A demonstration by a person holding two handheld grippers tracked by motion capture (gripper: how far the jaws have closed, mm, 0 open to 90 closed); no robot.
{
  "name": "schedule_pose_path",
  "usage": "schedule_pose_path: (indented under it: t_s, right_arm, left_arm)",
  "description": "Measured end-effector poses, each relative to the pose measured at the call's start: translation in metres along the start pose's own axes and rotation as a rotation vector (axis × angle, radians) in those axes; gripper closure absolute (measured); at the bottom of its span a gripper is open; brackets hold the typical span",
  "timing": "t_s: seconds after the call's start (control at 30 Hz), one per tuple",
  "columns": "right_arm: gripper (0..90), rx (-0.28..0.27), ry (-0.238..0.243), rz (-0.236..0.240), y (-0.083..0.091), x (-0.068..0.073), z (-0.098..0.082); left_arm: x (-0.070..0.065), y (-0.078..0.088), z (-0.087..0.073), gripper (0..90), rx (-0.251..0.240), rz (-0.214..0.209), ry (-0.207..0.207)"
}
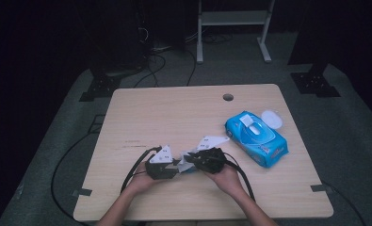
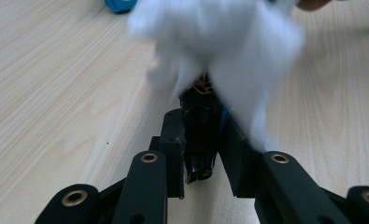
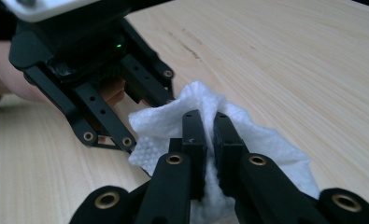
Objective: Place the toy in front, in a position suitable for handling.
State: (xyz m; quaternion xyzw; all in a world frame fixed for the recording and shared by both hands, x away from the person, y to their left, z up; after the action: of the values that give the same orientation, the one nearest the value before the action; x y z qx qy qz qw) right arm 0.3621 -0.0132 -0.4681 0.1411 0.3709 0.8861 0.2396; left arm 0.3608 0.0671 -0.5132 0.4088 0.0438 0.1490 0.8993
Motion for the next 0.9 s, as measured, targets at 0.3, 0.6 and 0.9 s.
schedule_pose_path:
  t_s: [0.3, 0.6, 0.9]
  right_arm:
    - [85.1, 0.05, -0.012, -0.155, 0.018, -0.041, -0.024]
    - [85.0, 0.019, -0.102, -0.154, 0.034, -0.062, -0.041]
    - [85.1, 0.001, -0.105, -0.152, 0.025, -0.058, -0.034]
  left_arm:
    - [0.005, 0.004, -0.003, 71.8, 0.009, 0.002, 0.012]
    - [0.016, 0.005, -0.005, 70.6, 0.011, 0.036, 0.046]
    - [0.024, 0.021, -0.001, 57.5, -0.064, -0.006, 0.142]
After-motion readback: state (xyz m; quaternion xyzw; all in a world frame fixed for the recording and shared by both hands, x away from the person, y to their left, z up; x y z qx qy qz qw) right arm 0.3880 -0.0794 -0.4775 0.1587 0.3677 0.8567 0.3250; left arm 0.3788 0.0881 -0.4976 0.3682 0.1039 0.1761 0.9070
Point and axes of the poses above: each handheld gripper's, and its own axes: y roughly backward along the jaws, z roughly out of its top, x roughly to its left, the point moved 9 cm from there along -y, roughly forward along the jaws, and after that the axes turned 14 degrees about x, right-handed, at the moved point
